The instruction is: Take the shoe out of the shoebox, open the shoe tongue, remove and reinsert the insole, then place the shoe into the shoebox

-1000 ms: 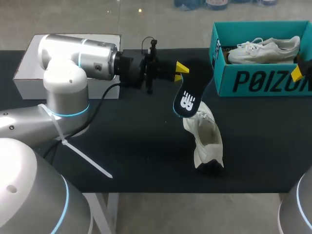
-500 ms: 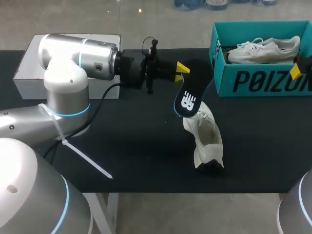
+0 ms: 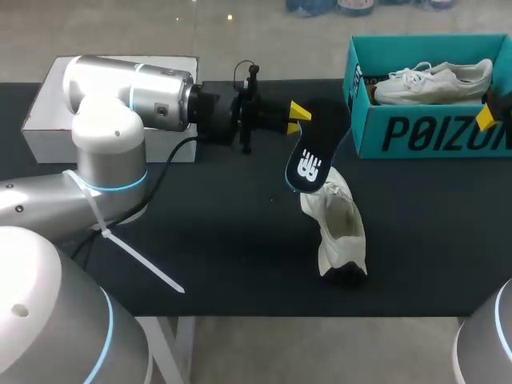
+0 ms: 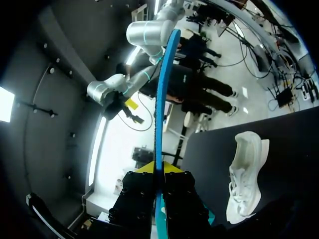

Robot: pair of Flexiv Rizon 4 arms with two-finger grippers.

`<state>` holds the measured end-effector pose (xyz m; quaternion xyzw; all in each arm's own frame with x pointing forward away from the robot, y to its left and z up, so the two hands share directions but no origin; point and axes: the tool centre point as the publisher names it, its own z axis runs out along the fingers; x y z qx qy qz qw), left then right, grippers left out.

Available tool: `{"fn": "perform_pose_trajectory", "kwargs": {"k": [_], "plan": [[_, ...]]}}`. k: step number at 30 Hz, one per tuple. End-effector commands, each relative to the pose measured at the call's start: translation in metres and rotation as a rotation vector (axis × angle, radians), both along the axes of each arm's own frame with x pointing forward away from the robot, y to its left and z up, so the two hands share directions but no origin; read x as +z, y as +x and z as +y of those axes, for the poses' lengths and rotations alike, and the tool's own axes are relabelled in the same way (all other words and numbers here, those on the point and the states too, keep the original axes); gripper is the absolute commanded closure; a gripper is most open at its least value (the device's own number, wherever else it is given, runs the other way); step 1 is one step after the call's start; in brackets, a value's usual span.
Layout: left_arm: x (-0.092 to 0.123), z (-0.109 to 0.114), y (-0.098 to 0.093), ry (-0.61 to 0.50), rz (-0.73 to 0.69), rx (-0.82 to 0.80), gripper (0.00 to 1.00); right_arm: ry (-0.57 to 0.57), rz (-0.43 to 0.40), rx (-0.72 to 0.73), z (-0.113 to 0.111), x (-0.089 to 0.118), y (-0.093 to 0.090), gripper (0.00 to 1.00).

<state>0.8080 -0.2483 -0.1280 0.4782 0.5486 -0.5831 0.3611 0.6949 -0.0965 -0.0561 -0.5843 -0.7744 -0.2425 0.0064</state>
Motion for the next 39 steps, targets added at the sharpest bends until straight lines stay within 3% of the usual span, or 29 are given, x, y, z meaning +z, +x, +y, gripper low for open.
{"fn": "perform_pose_trajectory", "kwargs": {"k": [1,20,27,32,39], "plan": [[0.0,-0.002,0.0,0.002,-0.001,0.0,1.0,-0.001,0.005,0.0,0.0,0.0,0.002,0.0],[0.0,-0.002,0.0,0.002,-0.001,0.0,1.0,-0.001,0.005,0.0,0.0,0.0,0.002,0.0],[-0.022,0.004,-0.038,0.033,0.085,0.05,1.0,-0.001,0.005,0.0,0.0,0.0,0.002,0.0],[-0.037,-0.008,-0.08,0.009,0.154,0.105,1.0,-0.001,0.005,0.0,0.0,0.0,0.002,0.0],[-0.075,-0.026,-0.13,0.045,0.255,0.15,1.0,-0.001,0.005,0.0,0.0,0.0,0.002,0.0]]}}
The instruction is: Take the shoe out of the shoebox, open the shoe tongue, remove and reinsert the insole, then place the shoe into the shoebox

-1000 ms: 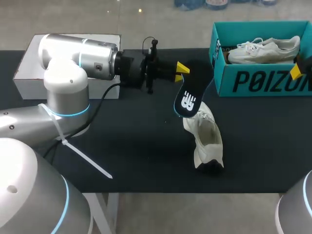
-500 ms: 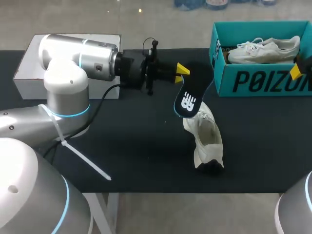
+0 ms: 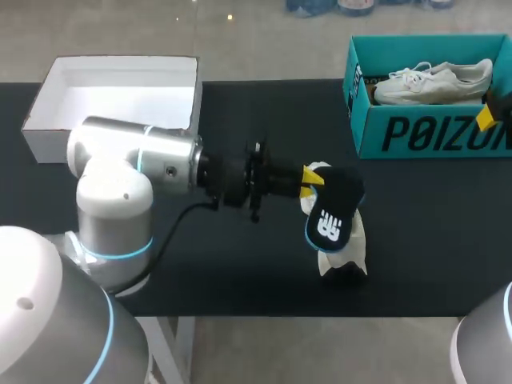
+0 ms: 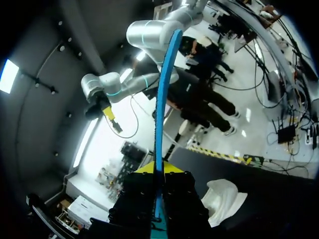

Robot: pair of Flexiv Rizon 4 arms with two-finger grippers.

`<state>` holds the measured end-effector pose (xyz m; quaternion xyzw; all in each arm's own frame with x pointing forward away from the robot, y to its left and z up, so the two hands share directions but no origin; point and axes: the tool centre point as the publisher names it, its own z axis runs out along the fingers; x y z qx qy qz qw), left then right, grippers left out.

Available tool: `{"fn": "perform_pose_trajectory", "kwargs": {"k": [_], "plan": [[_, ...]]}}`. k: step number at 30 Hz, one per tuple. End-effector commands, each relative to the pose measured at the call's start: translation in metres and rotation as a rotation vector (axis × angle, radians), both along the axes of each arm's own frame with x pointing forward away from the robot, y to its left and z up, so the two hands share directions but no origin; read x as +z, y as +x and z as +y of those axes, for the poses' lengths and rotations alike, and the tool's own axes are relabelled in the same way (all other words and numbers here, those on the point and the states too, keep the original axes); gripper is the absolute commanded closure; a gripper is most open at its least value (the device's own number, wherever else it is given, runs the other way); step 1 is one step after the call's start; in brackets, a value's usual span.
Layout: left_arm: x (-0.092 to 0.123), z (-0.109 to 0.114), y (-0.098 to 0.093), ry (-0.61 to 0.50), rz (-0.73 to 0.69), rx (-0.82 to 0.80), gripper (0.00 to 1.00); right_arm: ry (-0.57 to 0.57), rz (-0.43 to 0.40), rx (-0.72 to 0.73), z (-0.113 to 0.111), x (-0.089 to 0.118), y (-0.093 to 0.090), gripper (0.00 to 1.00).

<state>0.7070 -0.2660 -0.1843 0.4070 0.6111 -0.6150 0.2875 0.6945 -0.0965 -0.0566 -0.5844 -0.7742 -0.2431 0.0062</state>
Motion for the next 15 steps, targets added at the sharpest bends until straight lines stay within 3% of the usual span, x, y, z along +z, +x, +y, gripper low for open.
{"fn": "perform_pose_trajectory", "kwargs": {"k": [1,5,15], "plan": [[-0.023,-0.009,-0.033,0.013,0.022,0.131,1.0,-0.002,0.006,0.0,0.0,0.0,0.003,0.0],[-0.036,-0.009,-0.042,0.023,0.055,0.15,1.0,-0.002,0.006,0.0,0.0,0.0,0.003,0.0],[-0.041,-0.003,-0.053,0.022,0.119,0.159,1.0,-0.002,0.006,0.0,0.0,0.0,0.003,0.0]]}}
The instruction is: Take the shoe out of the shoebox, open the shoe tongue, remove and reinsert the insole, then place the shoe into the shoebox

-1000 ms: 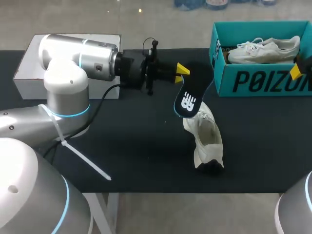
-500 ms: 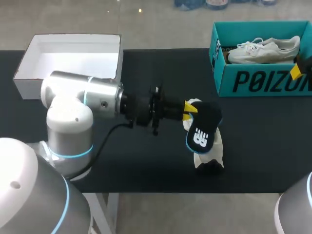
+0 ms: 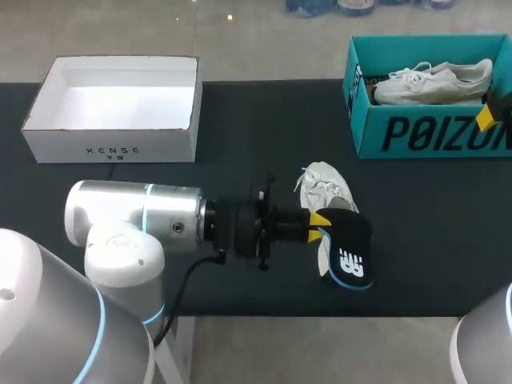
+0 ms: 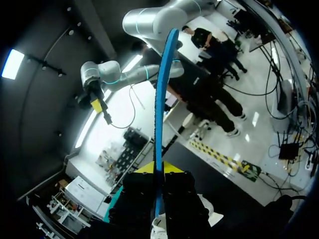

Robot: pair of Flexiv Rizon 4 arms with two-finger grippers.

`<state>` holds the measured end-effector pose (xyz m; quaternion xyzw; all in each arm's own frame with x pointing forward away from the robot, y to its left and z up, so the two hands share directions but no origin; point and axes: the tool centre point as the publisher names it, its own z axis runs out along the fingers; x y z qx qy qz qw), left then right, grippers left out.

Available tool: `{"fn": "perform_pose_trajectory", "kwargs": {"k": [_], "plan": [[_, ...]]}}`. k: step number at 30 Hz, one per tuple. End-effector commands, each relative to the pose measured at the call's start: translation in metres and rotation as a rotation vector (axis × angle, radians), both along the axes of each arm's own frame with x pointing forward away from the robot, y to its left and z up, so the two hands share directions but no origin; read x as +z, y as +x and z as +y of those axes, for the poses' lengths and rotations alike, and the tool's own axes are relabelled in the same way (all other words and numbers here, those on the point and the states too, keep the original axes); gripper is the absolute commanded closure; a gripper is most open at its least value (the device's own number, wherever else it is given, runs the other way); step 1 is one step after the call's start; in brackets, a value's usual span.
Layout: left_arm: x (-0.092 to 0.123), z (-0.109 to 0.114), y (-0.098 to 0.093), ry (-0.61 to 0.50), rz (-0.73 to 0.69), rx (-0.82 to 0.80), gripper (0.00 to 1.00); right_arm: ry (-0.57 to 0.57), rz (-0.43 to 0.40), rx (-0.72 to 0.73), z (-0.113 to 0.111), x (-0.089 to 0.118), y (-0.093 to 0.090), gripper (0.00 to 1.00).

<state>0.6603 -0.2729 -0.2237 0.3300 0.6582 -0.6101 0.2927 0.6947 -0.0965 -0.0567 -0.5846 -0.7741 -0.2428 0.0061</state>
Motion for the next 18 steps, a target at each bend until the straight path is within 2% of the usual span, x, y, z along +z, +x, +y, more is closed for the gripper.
{"fn": "perform_pose_trajectory", "kwargs": {"k": [1,8,18], "plan": [[-0.003,0.004,-0.007,0.007,0.016,0.017,1.0,-0.001,0.006,0.001,0.0,0.001,0.003,0.0],[-0.013,0.009,-0.008,-0.009,0.085,0.002,1.0,-0.001,0.006,0.001,0.0,0.001,0.003,0.0],[-0.034,0.005,0.013,0.017,0.115,-0.035,1.0,-0.001,0.006,0.001,0.0,0.001,0.003,0.0]]}}
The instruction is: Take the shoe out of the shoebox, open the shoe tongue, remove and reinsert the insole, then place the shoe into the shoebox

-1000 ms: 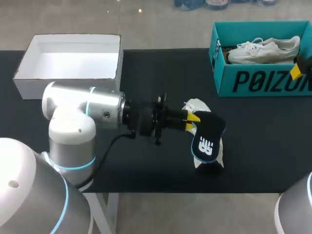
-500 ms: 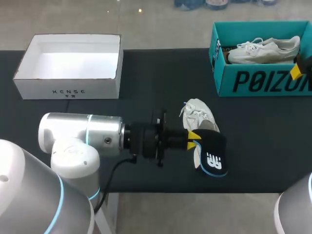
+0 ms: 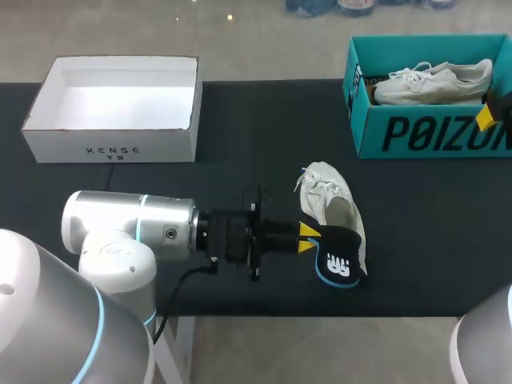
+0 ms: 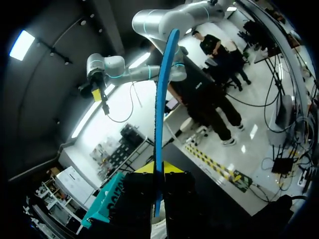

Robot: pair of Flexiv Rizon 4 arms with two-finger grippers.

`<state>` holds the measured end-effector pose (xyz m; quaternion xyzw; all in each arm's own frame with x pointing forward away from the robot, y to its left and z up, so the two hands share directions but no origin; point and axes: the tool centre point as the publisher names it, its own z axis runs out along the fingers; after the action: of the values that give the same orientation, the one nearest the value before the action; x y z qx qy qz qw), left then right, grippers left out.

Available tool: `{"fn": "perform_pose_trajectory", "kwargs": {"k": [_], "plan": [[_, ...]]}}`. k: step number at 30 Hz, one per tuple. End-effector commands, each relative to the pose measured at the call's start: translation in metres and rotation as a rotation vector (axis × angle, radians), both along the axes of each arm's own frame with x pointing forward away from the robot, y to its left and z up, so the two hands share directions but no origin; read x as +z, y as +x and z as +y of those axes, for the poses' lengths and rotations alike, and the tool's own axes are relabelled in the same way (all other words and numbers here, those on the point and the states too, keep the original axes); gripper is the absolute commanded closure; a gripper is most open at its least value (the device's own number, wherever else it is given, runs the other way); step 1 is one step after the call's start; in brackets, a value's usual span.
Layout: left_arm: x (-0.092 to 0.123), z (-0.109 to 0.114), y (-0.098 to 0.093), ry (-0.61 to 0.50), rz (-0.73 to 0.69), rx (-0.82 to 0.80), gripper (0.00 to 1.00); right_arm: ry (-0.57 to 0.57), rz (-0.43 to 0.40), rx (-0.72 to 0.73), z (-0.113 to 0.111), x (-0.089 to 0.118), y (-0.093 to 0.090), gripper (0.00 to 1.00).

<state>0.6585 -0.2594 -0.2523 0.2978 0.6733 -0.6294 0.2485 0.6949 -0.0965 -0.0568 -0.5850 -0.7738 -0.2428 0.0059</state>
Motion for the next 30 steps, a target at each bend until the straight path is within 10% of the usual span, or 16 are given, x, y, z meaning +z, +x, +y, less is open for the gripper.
{"fn": "perform_pose_trajectory", "kwargs": {"k": [1,30], "plan": [[-0.007,-0.009,0.018,0.009,-0.007,-0.026,1.0,-0.001,0.006,0.002,0.0,0.001,0.002,0.0],[-0.048,-0.041,0.061,0.1,-0.027,-0.117,1.0,-0.001,0.006,0.002,0.0,0.001,0.002,0.0]]}}
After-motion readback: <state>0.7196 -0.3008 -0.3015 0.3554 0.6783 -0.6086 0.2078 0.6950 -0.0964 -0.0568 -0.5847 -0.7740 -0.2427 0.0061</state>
